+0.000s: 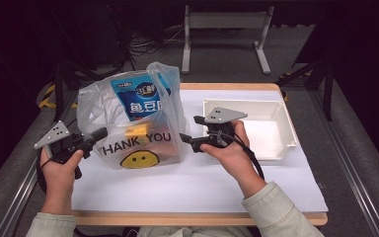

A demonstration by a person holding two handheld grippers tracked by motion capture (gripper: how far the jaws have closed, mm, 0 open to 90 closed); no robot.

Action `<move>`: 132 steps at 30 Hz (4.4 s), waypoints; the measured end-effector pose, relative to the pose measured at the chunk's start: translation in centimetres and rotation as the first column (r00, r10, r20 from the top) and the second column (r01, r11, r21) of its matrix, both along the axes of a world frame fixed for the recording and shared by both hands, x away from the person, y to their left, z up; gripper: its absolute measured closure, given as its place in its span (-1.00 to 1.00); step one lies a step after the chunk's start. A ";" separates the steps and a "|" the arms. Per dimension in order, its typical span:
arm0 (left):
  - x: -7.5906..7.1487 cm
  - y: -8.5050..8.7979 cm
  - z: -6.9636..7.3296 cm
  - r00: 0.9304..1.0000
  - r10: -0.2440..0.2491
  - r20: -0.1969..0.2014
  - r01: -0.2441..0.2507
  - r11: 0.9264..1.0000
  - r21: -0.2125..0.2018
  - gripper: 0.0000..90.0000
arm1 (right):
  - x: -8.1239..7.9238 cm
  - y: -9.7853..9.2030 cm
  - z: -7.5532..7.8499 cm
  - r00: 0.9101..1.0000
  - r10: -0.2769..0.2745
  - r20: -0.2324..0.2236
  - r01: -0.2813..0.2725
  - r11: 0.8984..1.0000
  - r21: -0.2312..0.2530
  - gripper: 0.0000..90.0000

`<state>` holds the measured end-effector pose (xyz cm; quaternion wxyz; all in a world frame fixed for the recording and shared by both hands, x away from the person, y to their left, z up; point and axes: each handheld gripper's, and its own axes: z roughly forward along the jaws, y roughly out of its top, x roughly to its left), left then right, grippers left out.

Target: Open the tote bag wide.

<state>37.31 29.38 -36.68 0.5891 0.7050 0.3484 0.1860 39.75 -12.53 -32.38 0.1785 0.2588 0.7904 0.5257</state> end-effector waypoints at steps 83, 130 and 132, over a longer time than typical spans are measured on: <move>1.3 0.6 -1.6 0.998 0.044 -0.036 -0.044 0.999 -0.004 0.99 | 5.2 1.5 -2.0 0.984 -0.126 -0.124 0.133 0.990 0.048 1.00; 4.1 -0.1 -4.4 0.983 0.083 -0.165 -0.085 0.996 -0.007 0.97 | 7.3 1.4 -4.3 0.948 -0.190 -0.257 0.212 0.975 0.061 1.00; 4.2 -0.2 -4.5 0.982 0.083 -0.168 -0.085 0.996 -0.004 0.97 | 7.3 1.4 -4.4 0.947 -0.189 -0.260 0.211 0.976 0.060 1.00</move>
